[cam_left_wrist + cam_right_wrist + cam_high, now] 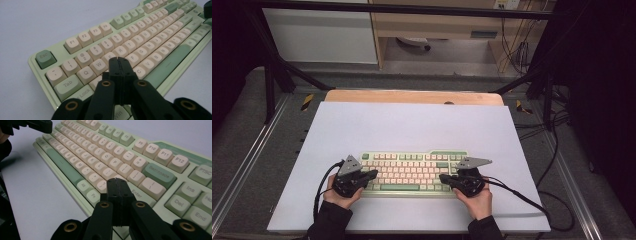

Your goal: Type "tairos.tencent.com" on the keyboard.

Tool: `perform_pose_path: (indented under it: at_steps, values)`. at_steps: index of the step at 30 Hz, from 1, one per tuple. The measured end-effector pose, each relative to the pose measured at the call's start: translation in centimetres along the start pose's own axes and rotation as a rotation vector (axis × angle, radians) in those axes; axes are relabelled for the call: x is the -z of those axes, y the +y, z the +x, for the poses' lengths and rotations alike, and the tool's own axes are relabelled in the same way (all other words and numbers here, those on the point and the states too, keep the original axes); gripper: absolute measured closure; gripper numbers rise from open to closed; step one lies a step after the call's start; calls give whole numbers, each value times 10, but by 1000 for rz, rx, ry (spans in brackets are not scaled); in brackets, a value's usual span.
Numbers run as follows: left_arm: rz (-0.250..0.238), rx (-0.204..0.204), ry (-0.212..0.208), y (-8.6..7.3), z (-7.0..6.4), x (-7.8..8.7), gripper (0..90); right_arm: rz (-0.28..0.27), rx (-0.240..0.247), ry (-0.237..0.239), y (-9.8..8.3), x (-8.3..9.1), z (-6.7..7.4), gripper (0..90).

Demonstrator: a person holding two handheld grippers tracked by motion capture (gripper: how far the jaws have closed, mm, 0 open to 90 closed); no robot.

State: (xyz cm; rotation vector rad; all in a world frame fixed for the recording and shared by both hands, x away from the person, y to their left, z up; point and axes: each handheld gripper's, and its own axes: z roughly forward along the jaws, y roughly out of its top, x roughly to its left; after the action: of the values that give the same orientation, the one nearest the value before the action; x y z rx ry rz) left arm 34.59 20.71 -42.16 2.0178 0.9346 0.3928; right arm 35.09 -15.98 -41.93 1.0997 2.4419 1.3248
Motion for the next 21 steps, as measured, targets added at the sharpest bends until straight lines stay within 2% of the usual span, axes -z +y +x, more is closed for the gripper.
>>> perform_pose_path:
  at_steps: [12, 21]
  values:
    - [-11, 8, -8, -2, 2, 2, 900, -15, 2, -16, 26, -25, 14, 900]
    - [-7, 10, -12, -3, 2, 1, 900, -5, -11, -20, 36, -46, 16, 900]
